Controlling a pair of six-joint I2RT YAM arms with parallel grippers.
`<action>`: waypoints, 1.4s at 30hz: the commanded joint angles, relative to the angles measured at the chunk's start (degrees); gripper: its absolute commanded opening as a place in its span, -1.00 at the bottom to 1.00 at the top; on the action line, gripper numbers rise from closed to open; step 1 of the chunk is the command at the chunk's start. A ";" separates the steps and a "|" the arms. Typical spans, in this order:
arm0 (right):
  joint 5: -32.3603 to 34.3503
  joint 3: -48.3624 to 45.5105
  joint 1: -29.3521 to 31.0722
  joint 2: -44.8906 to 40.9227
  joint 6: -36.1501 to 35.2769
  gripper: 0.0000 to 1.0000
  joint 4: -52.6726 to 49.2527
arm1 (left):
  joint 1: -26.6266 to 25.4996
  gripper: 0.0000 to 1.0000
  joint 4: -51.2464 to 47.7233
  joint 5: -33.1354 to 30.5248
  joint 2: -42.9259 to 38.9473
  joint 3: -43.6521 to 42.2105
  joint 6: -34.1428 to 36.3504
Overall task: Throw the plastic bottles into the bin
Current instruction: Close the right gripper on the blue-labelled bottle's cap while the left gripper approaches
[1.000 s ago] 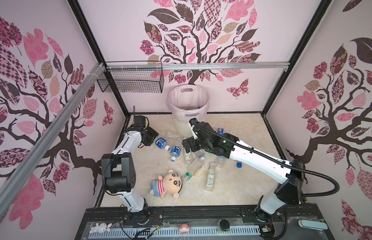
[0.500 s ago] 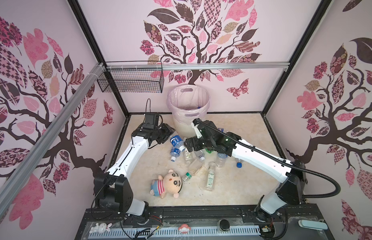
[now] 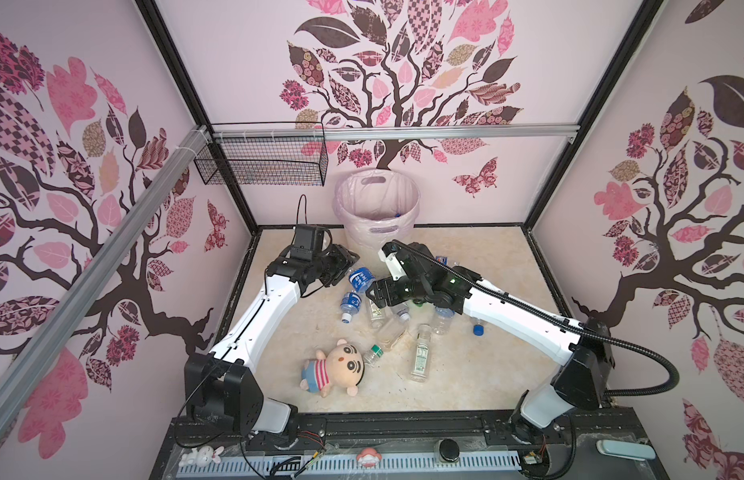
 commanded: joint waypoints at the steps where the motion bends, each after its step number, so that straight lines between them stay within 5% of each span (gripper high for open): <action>1: -2.07 -0.15 0.03 -0.94 0.67 0.55 0.42 | -0.48 -0.14 1.92 0.67 0.62 3.66 -0.94; 25: -2.07 0.37 -0.05 -1.91 2.57 -0.57 -0.46 | -2.07 -0.07 -0.50 0.33 -0.72 3.83 -1.17; 42: -1.10 3.36 -0.15 -1.62 1.87 -0.83 -2.22 | -2.16 0.47 -3.55 -1.04 1.30 8.68 -1.60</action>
